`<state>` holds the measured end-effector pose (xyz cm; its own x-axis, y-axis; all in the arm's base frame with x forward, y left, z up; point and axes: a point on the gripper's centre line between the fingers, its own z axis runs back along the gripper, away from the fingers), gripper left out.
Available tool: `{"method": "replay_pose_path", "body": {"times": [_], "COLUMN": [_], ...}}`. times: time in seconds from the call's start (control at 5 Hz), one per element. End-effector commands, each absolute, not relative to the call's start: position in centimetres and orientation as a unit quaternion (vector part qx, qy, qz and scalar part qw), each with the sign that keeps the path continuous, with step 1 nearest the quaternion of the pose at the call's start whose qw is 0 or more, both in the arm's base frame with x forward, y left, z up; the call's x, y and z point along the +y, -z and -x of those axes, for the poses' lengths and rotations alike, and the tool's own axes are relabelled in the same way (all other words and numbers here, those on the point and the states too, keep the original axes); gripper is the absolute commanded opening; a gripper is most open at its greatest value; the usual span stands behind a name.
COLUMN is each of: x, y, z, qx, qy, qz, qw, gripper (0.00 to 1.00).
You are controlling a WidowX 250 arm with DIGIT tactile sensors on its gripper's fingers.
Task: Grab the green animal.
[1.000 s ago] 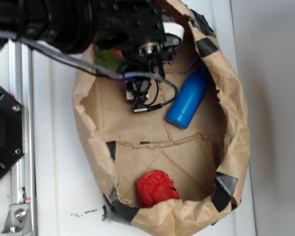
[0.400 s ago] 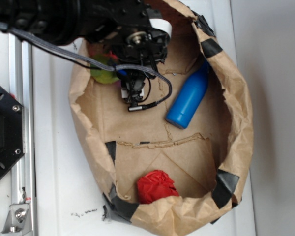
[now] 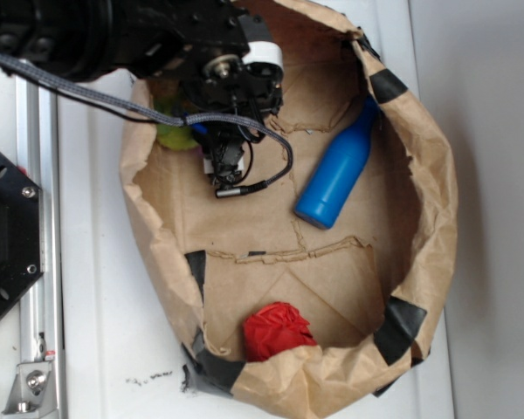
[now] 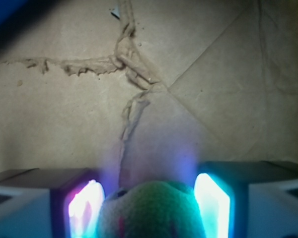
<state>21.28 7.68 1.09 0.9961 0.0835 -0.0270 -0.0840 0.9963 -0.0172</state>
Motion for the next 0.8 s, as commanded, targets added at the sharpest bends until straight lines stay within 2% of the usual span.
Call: {"method": "replay_pose_path", "body": {"times": [0.0, 0.2, 0.4, 0.6], "x": [8.3, 6.8, 3.8, 1.0], "y": [-3.4, -7.3, -12.4, -15.2], "z": [-22.5, -24.4, -27.1, -28.7], "qx": [-0.008, -0.057, -0.127, -0.153], "qy": [-0.059, -0.066, -0.072, -0.077], "qz": [0.015, 0.037, 0.078, 0.065], "qw": [0.998, 0.996, 0.986, 0.983], "gripper": [0.0, 0.0, 0.0, 0.0]}}
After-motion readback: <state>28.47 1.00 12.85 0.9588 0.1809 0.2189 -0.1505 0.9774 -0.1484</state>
